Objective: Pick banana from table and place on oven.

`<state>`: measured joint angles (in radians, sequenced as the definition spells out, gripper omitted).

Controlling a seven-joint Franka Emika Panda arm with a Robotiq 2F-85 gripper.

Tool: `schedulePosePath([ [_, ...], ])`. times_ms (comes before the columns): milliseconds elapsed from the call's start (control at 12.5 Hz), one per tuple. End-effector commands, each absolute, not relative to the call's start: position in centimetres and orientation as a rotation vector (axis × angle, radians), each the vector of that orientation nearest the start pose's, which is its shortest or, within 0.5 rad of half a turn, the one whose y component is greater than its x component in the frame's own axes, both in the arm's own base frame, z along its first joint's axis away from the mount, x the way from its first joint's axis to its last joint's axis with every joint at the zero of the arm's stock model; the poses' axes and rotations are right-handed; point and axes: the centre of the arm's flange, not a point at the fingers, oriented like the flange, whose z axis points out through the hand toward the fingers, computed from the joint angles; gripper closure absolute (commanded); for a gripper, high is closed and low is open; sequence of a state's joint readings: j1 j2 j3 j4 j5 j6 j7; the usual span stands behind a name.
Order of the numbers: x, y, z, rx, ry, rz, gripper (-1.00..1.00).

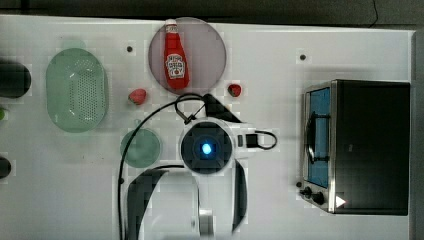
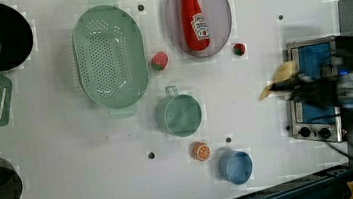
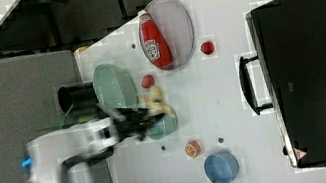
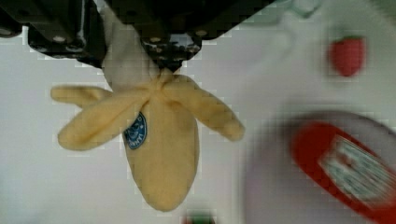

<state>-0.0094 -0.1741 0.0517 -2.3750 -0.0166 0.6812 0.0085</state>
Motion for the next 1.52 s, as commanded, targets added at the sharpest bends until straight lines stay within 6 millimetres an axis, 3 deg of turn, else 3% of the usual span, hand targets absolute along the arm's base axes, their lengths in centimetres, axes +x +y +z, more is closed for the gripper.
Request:
schedulePosePath([
  [80,46.6,1.0,49.2,-2.889,1.167,-0.145,0.50],
  [320,44.1,-0.2,56.6,-2.882,1.207,-0.097,0.50],
  [560,43.6,-3.5,58.5,-2.840,1.285,-0.056,0.50],
  [800,43.4,-10.9,57.0,-2.825,1.248,-0.007,0.50],
  [1040,43.1,-20.5,53.6,-2.828,1.207,0.018,0.50],
  [1200,43.3,-26.2,51.1,-2.891,1.079,-0.054,0.50],
  [1520,43.9,-34.8,47.7,-3.086,0.826,-0.178,0.50],
])
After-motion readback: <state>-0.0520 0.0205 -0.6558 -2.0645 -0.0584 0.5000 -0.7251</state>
